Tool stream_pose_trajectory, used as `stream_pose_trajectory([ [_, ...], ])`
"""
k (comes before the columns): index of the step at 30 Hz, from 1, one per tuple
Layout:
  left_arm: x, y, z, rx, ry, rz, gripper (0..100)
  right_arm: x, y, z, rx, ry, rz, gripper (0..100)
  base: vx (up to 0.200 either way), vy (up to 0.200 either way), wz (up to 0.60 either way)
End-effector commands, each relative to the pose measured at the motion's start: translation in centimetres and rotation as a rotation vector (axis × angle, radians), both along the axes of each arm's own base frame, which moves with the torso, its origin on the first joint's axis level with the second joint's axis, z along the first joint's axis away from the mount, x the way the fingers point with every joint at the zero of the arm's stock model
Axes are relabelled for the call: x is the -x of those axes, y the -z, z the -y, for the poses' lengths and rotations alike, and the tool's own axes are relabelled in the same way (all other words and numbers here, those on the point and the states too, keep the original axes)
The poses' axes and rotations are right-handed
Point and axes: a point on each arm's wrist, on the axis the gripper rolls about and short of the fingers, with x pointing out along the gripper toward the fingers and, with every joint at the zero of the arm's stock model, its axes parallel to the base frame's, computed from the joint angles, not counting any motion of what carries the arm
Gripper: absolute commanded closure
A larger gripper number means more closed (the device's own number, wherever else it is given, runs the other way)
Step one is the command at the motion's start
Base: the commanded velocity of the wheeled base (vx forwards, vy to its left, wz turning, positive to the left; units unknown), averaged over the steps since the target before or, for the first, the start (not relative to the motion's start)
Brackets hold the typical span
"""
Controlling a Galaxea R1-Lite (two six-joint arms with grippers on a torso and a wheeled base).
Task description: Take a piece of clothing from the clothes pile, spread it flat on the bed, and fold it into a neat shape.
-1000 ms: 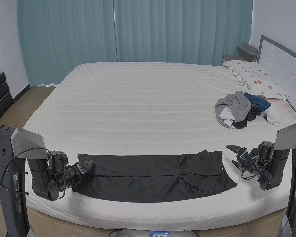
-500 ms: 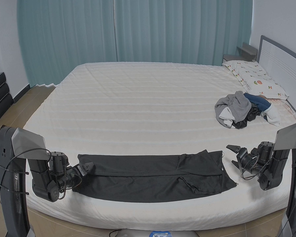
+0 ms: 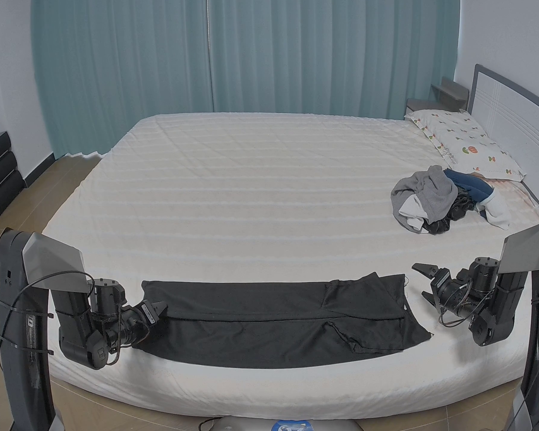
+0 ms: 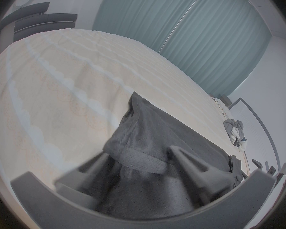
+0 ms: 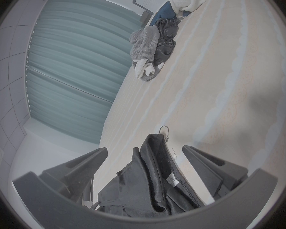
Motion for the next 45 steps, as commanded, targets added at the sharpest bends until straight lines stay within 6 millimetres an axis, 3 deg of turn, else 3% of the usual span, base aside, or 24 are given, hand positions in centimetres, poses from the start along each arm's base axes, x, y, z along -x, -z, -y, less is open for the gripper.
stream_pose_trajectory([
  [1,0.0,-0.2,0.3,0.002,0.006,0.006,100,0.0,-0.1,0.0,0.0,-0.001,0.007,0,0.0,0.0,0.0],
  [12,-0.2,-0.6,-0.3,-0.02,-0.047,0.037,100,0.0,0.0,0.0,0.0,-0.001,0.005,0,0.0,0.0,0.0],
  [18,0.1,-2.4,-2.0,-0.008,-0.096,0.074,100,0.0,0.0,0.0,0.0,-0.001,0.005,0,0.0,0.0,0.0],
  [35,0.4,-4.1,-6.0,0.016,-0.164,0.117,100,0.0,-0.1,0.1,-0.004,-0.001,0.008,0,0.0,0.0,0.0],
  [45,0.6,-3.7,-5.6,0.019,-0.152,0.097,100,0.0,-0.1,0.1,-0.003,-0.003,0.007,0,-0.04,0.0,0.0],
])
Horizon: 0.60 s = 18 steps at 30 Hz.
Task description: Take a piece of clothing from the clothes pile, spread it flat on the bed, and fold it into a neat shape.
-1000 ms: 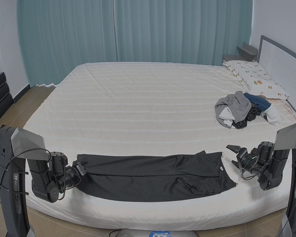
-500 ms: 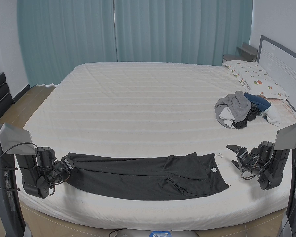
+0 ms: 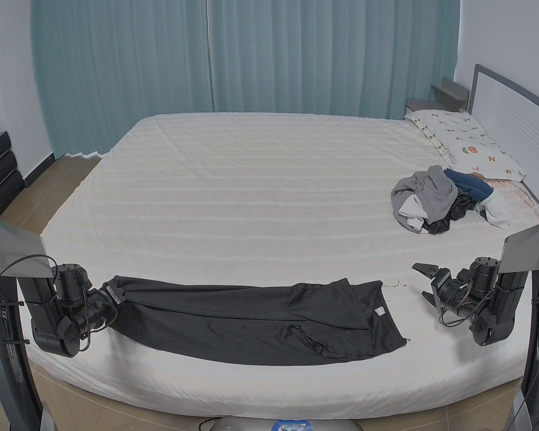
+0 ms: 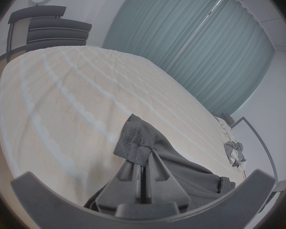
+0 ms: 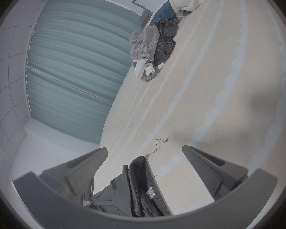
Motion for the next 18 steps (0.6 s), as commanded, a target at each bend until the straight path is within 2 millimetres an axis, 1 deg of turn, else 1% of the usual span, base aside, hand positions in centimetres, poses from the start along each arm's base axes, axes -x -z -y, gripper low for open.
stream_pose_trajectory([
  [1,0.0,0.1,0.0,0.001,0.0,-0.002,100,0.0,0.0,0.0,0.001,-0.002,0.007,0,-0.2,0.0,0.0],
  [7,0.0,0.0,0.1,-0.001,0.003,0.002,100,0.0,0.0,0.0,0.001,-0.002,0.007,0,-0.2,0.0,0.0],
  [14,-0.6,-0.1,0.0,0.013,0.005,0.022,100,0.0,0.0,0.0,0.0,-0.003,0.005,0,0.0,0.0,0.0],
  [16,-0.8,-0.4,0.7,0.013,0.024,0.033,100,0.0,0.0,0.0,0.0,-0.003,0.005,0,0.0,0.0,0.0],
  [17,-0.8,-0.4,0.7,0.013,0.024,0.033,100,0.0,0.0,0.0,0.0,-0.003,0.005,0,0.0,0.0,0.0],
  [18,-0.9,-0.5,1.5,0.025,0.037,0.038,100,0.0,0.0,0.0,0.001,-0.002,0.005,0,0.0,0.0,0.0],
])
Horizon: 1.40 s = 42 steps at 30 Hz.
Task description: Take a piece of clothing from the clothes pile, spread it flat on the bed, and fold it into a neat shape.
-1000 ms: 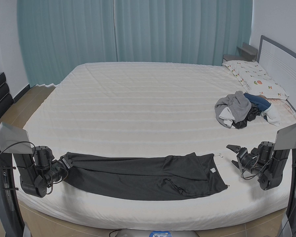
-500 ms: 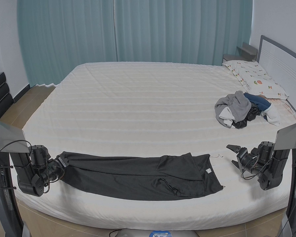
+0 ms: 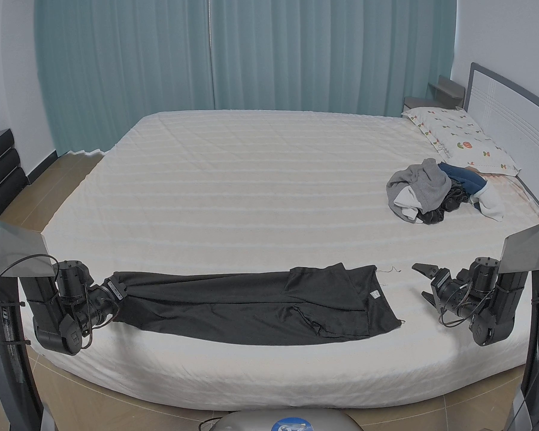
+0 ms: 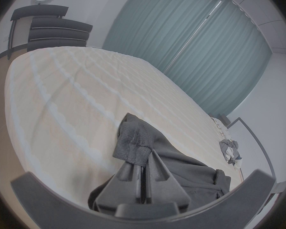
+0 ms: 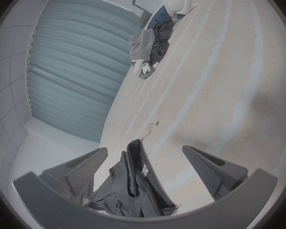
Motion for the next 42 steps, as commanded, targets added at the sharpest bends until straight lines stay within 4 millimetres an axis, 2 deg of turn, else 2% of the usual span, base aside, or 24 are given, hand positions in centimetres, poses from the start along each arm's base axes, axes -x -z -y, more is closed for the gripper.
stream_pose_trajectory([
  [1,-0.2,-0.5,1.3,0.012,0.027,0.016,100,0.0,0.0,0.0,0.001,0.0,0.006,0,0.0,0.0,0.0],
  [2,-0.2,-0.5,1.3,0.012,0.027,0.016,100,0.0,0.0,0.0,0.001,0.0,0.006,0,0.0,0.0,0.0],
  [3,-0.2,-1.2,2.3,0.022,0.045,0.033,100,0.0,0.0,-0.1,0.001,-0.001,0.006,0,0.0,0.0,0.0],
  [7,-0.3,-2.2,3.9,0.057,0.075,0.062,100,0.0,0.0,-0.1,0.001,-0.001,0.006,0,0.0,0.0,0.0],
  [10,-0.3,-2.8,4.5,0.058,0.095,0.077,100,0.0,0.0,-0.1,0.002,-0.003,0.006,0,0.0,-0.2,0.0],
  [11,0.1,-3.2,5.6,0.058,0.128,0.082,100,0.0,0.1,-0.1,0.001,-0.003,0.003,0,0.0,-0.2,0.0],
  [13,0.2,-3.4,6.5,0.054,0.144,0.083,100,0.0,0.1,-0.1,0.001,-0.003,0.003,0,0.0,-0.2,0.0],
  [20,0.3,-4.0,8.4,0.034,0.159,0.056,100,0.0,0.1,-0.1,0.003,-0.004,0.002,0,0.0,-0.2,0.0],
  [24,0.2,-5.9,11.0,0.02,0.204,0.025,100,0.0,0.1,-0.1,0.005,-0.004,0.002,0,0.0,-0.2,0.0],
  [28,0.1,-6.8,13.3,0.005,0.249,-0.009,100,0.1,0.1,-0.2,0.007,-0.007,0.002,0,0.0,-0.2,0.0],
  [42,-1.1,-8.3,21.6,-0.064,0.384,-0.099,100,0.2,0.2,-0.2,0.008,-0.009,-0.005,0,0.0,-0.2,0.0],
])
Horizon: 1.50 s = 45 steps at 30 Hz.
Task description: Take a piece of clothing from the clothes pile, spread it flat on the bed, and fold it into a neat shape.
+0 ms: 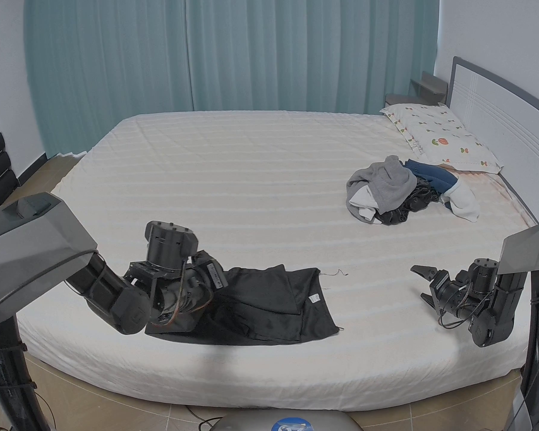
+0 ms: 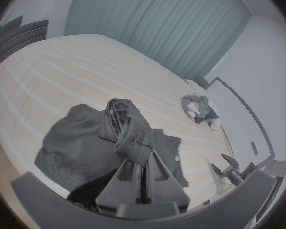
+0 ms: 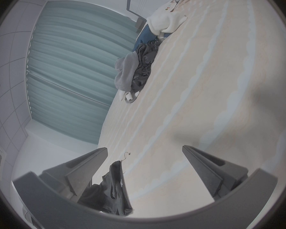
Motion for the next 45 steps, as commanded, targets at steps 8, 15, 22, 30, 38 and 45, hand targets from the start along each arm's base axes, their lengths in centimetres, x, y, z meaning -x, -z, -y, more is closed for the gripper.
stream_pose_trajectory([
  [8,-0.8,0.5,6.4,-0.034,0.086,0.013,100,0.1,0.1,-0.1,0.002,-0.001,0.001,0,0.0,-0.175,0.0],
  [15,-1.3,2.2,8.5,-0.052,0.099,0.01,100,0.1,0.1,-0.1,0.003,-0.003,0.001,0,0.0,0.0,0.0],
  [22,-1.8,2.7,9.4,-0.076,0.075,0.021,0,0.1,0.1,-0.1,0.003,-0.005,0.001,0,0.0,0.0,0.0],
  [30,-1.5,2.5,9.5,-0.046,0.054,-0.002,0,0.1,0.2,-0.1,0.011,-0.006,0.001,0,0.0,0.0,0.0],
  [38,-0.2,0.4,5.3,-0.006,-0.039,-0.031,0,0.1,0.2,-0.1,0.015,-0.009,0.001,0,0.0,0.0,0.0],
  [45,0.8,1.1,0.4,0.094,-0.128,-0.113,0,0.1,0.2,-0.1,0.016,-0.008,0.0,0,0.0,0.0,0.0],
])
